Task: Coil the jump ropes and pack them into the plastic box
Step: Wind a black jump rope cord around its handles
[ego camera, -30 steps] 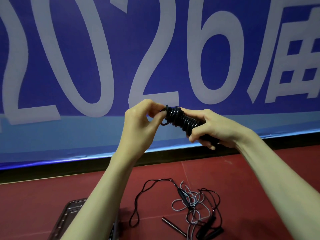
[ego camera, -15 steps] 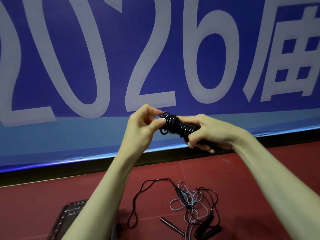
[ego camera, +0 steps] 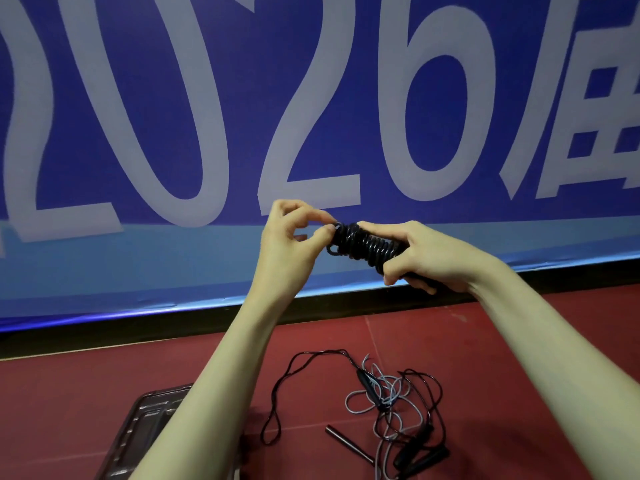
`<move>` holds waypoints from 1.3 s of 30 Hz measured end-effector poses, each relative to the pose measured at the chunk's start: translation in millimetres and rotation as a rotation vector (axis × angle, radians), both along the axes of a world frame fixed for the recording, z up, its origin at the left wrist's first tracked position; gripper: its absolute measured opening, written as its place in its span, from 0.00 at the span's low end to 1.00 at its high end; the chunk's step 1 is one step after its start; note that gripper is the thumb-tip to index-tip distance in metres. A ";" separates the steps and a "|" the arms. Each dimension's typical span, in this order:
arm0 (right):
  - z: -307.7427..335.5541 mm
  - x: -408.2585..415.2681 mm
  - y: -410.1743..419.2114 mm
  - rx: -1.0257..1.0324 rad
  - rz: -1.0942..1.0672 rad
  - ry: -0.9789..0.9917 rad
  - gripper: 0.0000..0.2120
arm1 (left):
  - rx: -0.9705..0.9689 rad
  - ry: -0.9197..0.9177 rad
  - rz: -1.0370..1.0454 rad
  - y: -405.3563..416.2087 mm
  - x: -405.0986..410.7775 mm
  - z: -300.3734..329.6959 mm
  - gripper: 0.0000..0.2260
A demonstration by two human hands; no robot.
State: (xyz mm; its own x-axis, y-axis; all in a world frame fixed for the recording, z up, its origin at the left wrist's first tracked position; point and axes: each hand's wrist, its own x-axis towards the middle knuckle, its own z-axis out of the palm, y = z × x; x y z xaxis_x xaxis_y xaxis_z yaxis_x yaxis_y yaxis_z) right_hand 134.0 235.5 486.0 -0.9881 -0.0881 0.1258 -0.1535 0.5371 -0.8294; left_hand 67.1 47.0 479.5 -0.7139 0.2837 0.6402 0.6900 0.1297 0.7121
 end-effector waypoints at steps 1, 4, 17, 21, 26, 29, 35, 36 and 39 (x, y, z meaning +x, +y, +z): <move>-3.5 -1.6 -0.8 0.008 0.000 -0.018 0.39 | -0.016 0.014 -0.005 -2.5 -4.1 -2.5 0.05; -13.2 -6.7 -3.6 0.014 0.019 -0.064 0.40 | -0.166 0.040 -0.095 -14.4 -16.7 -10.2 0.05; -56.3 -53.6 -38.3 -0.016 0.152 -0.162 0.39 | 0.109 -0.351 0.002 -42.6 -50.5 -58.1 0.08; -77.4 -74.9 -61.6 0.148 0.125 -0.165 0.36 | 0.272 -0.605 -0.060 -70.9 -66.5 -86.4 0.09; -112.7 -103.9 -93.4 0.263 0.161 -0.198 0.28 | 0.042 -0.651 -0.055 -130.1 -83.4 -124.7 0.07; -135.4 -118.8 -120.0 0.259 0.205 -0.168 0.28 | -0.044 -0.614 -0.001 -160.3 -84.7 -138.0 0.06; -197.7 -152.6 -178.1 0.206 0.243 -0.116 0.26 | -0.268 -0.535 0.028 -208.2 -90.4 -190.0 0.15; -205.6 -155.7 -184.6 0.213 0.246 -0.116 0.26 | -0.388 -0.475 0.041 -215.5 -92.9 -198.1 0.19; -235.7 -166.7 -210.3 0.225 0.321 -0.136 0.27 | -0.747 -0.279 0.134 -243.5 -100.4 -227.6 0.29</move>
State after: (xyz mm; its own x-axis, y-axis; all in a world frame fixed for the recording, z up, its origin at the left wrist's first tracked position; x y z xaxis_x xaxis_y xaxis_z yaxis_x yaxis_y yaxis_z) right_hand -32.7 25.2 250.3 -0.9122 -0.4050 -0.0621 -0.2396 0.6502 -0.7210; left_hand -33.3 -196.5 252.0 -0.8776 0.4669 0.1087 0.4447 0.7082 0.5484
